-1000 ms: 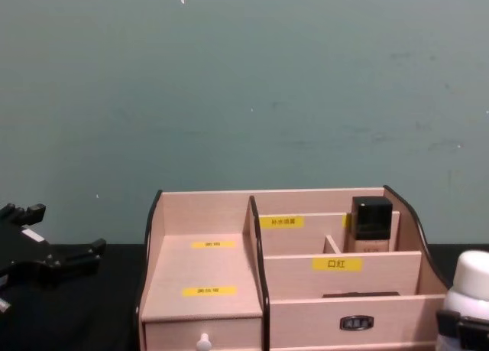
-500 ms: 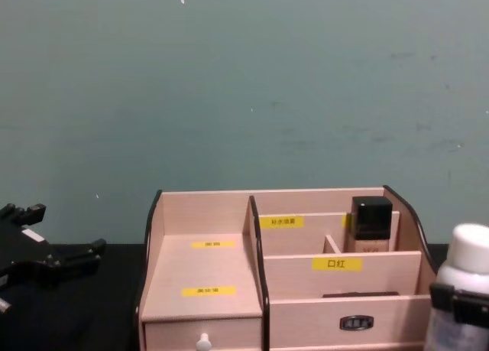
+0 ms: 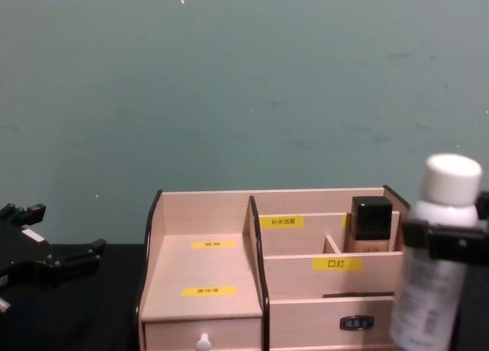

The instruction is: Pick up the facial cleanser and watermelon frost from the table and place them into the tiered storage box.

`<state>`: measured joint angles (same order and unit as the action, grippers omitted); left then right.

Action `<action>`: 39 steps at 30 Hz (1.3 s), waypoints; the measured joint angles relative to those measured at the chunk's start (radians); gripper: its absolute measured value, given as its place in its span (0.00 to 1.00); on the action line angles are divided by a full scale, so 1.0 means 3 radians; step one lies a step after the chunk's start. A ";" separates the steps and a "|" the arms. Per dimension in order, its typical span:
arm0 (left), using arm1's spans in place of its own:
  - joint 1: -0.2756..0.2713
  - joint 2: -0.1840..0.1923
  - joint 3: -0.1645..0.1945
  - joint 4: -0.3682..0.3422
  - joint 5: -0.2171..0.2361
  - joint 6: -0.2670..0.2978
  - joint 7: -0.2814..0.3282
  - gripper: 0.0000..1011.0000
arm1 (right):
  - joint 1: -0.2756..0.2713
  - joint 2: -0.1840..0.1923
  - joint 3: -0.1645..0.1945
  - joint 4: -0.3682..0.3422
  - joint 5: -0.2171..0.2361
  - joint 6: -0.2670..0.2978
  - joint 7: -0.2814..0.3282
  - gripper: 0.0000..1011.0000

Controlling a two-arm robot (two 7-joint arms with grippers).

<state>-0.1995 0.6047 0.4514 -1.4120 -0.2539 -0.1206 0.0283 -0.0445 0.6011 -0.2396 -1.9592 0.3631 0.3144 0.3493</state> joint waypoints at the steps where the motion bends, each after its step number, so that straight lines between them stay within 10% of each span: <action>1: 0.0000 0.0000 0.0000 0.0000 0.0000 0.0000 0.0000 0.99 | 0.0045 -0.0008 -0.0025 -0.0023 0.0005 0.0031 0.0006 0.61; 19: 0.0000 0.0000 0.0000 0.0000 0.0000 0.0000 0.0000 0.99 | 0.0706 -0.0296 -0.0363 0.0191 -0.0014 0.0241 -0.0021 0.61; 39: 0.0000 0.0000 0.0000 0.0000 0.0000 0.0000 0.0000 0.99 | 0.1368 -0.0691 -0.0591 0.0968 -0.0215 0.0150 -0.0041 0.61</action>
<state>-0.1995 0.6047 0.4514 -1.4120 -0.2539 -0.1206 0.0283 0.3659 0.3937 -0.4170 -1.6688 0.2986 0.3595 0.3369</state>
